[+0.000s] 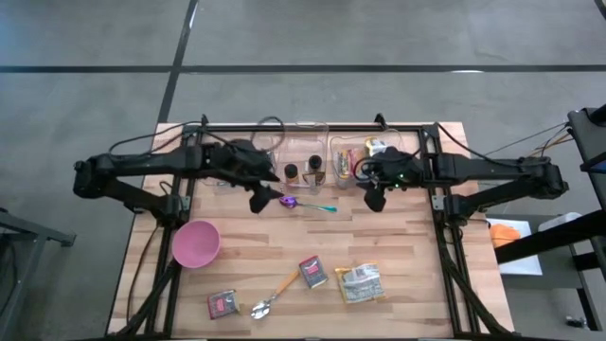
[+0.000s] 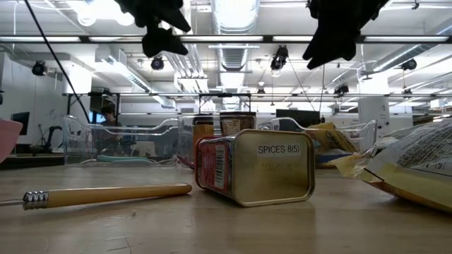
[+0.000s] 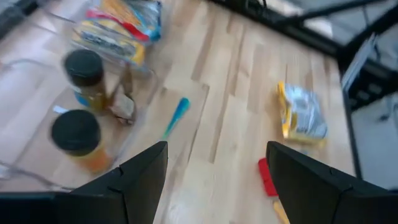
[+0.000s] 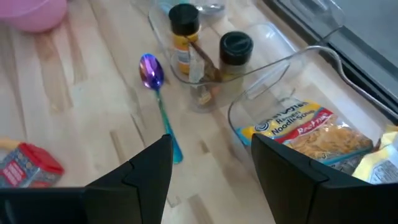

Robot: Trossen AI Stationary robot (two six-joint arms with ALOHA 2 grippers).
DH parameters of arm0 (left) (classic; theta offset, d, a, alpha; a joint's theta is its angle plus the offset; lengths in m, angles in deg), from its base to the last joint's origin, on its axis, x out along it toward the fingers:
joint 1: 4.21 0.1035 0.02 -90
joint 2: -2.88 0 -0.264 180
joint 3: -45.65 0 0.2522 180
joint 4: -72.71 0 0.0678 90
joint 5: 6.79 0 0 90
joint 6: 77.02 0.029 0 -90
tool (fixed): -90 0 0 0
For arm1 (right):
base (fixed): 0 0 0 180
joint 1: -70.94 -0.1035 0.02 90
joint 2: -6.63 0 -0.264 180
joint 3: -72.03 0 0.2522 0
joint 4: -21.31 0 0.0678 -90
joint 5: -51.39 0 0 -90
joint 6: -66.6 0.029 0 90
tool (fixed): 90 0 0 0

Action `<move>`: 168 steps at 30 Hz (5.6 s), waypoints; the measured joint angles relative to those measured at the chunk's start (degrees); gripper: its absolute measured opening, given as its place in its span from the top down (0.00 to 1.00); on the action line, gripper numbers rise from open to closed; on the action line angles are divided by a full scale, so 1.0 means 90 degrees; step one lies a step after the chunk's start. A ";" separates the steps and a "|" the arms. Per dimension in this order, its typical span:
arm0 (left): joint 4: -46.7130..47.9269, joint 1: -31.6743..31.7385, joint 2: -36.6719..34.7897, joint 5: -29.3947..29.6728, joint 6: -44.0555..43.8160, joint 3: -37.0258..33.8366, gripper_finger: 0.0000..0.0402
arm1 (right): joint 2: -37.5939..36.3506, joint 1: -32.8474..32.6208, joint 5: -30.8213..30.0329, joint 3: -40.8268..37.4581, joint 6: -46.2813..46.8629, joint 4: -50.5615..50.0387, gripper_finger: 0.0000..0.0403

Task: Pick & Place Food Item
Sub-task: Put the blue spoon into the left transparent bin

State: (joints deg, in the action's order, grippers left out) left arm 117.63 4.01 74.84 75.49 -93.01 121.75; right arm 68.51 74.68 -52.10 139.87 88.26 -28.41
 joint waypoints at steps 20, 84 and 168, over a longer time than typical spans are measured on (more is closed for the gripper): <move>-0.0371 -0.0426 0.2499 0.1066 0.2446 0.0577 0.31 | -0.0321 -0.0016 -0.0015 0.0224 0.0097 -0.0132 0.47; -0.2355 -0.0526 -0.0482 0.1378 -0.1075 -0.1554 0.53 | 0.2821 -0.1186 -0.0517 0.0204 -0.0677 0.3132 0.47; -0.1597 -0.0533 -0.1489 0.1187 -0.0719 -0.2300 0.53 | 0.5545 -0.0613 0.1069 0.0705 -0.0119 0.3856 0.96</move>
State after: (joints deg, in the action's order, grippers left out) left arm 103.26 -0.79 61.44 86.17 -99.48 101.05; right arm 118.42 69.16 -42.48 146.22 87.19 6.30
